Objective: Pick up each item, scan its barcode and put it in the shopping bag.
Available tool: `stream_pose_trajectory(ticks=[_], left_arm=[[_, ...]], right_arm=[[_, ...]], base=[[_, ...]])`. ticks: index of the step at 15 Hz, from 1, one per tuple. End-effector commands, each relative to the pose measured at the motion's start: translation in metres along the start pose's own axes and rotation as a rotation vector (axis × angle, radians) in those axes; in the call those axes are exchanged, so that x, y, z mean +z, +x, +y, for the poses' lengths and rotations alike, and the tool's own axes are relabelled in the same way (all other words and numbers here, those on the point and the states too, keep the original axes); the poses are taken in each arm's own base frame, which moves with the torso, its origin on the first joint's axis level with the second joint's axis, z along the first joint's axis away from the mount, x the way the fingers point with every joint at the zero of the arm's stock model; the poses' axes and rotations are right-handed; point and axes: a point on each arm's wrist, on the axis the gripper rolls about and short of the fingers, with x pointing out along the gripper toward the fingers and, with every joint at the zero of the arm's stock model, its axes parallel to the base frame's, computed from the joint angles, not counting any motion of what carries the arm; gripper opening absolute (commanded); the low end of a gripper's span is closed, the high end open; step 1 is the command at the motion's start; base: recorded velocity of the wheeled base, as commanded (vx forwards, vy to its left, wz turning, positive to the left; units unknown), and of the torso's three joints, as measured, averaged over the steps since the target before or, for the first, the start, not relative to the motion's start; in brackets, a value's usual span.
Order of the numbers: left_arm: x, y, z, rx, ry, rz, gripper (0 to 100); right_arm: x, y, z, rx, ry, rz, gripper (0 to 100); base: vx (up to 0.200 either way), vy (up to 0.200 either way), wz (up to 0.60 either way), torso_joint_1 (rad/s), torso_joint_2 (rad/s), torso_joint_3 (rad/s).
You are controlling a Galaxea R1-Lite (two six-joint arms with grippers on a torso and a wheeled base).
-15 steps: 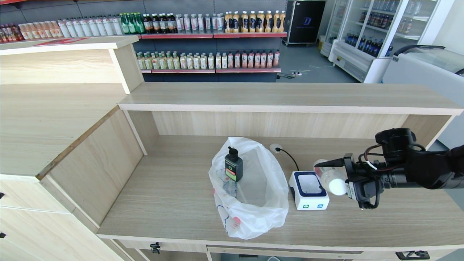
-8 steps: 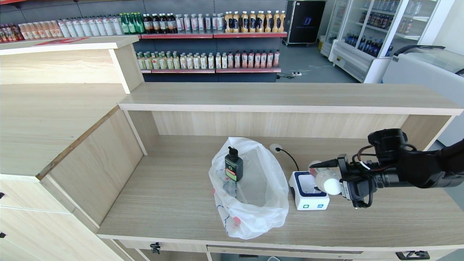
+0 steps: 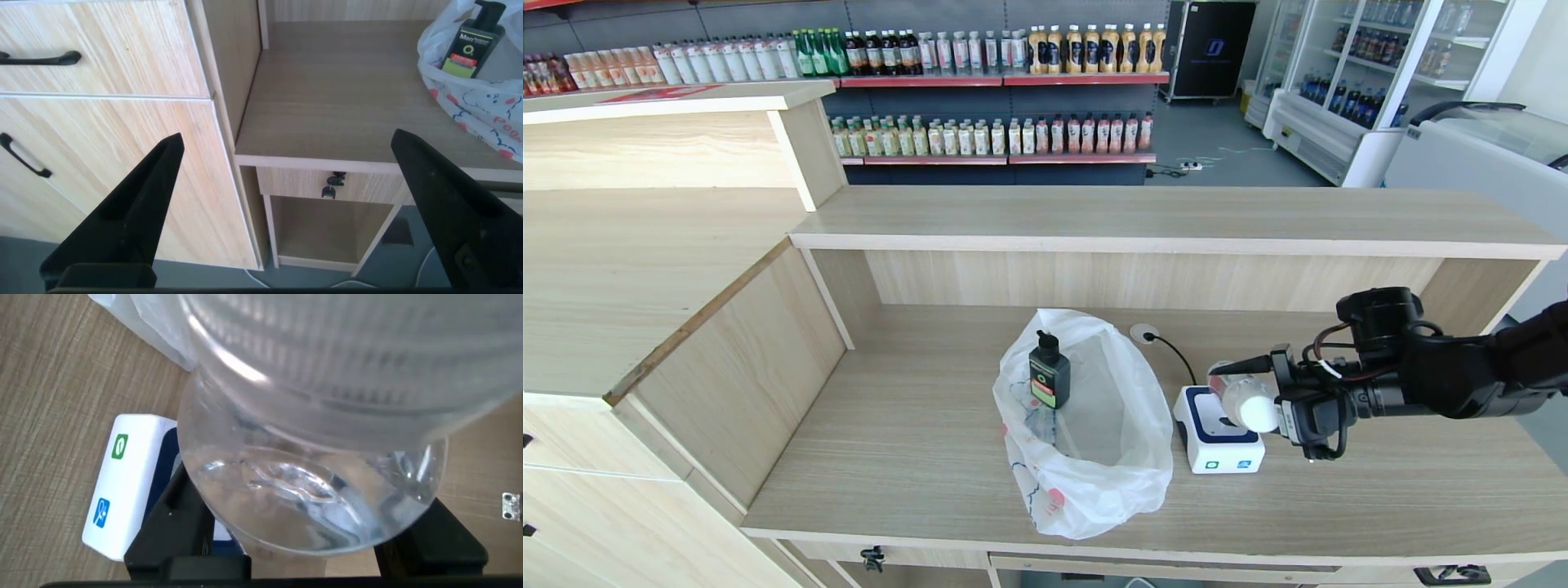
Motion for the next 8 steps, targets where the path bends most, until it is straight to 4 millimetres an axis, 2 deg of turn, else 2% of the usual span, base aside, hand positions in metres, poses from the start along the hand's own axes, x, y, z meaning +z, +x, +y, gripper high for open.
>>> stream_pose_trajectory(ticks=[1,6,8], left_arm=[[0.000,0.000,0.000,0.001,0.000,0.000,100],[0.000,0.000,0.000,0.001,0.000,0.000,100],[0.000,0.000,0.000,0.001,0.000,0.000,100]], right_arm=[[0.001,0.003,0.000,0.002,0.001,-0.008,0],[0.005,-0.005,0.000,-0.002,0.002,-0.001,0],[0.012,-0.026,0.008,-0.007,0.072,0.030,0]], base=[[0.000,0.000,0.00,0.000,0.00,0.000],[0.000,0.000,0.00,0.000,0.00,0.000],[0.000,0.000,0.00,0.000,0.00,0.000]])
